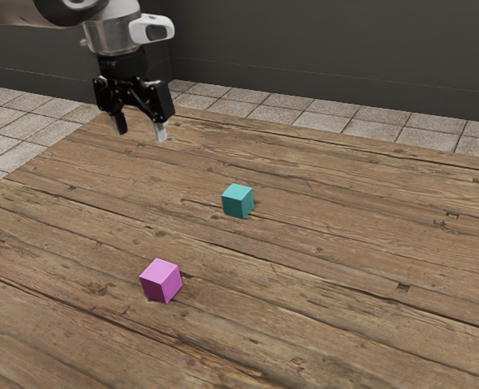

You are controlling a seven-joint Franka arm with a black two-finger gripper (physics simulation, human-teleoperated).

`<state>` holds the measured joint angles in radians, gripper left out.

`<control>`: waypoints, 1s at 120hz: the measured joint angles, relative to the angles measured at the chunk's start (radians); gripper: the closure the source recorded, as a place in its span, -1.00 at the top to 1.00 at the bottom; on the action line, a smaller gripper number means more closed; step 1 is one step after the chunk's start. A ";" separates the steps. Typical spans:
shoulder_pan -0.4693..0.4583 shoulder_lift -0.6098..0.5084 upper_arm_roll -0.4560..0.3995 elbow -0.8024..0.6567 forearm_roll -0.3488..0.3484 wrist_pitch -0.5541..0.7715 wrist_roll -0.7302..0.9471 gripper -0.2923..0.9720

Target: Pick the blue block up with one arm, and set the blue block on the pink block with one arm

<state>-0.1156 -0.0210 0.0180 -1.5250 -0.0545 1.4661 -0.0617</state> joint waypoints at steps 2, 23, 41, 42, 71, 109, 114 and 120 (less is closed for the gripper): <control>-0.016 0.001 0.012 0.000 0.000 0.004 0.000 0.54; 0.000 0.146 0.022 0.030 0.014 0.065 -0.011 0.53; 0.105 0.314 -0.011 0.043 0.031 0.197 -0.022 0.54; 0.106 0.323 -0.014 0.047 0.035 0.203 -0.022 0.54; 0.108 0.610 -0.062 0.274 0.102 0.377 -0.025 0.53; 0.152 0.847 -0.126 0.420 0.138 0.574 -0.029 0.54; 0.167 0.867 -0.146 0.421 0.153 0.592 -0.028 0.54; 0.178 0.882 -0.170 0.421 0.179 0.611 -0.028 0.54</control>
<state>0.0623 0.8614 -0.1521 -1.1038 0.1241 2.0772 -0.0899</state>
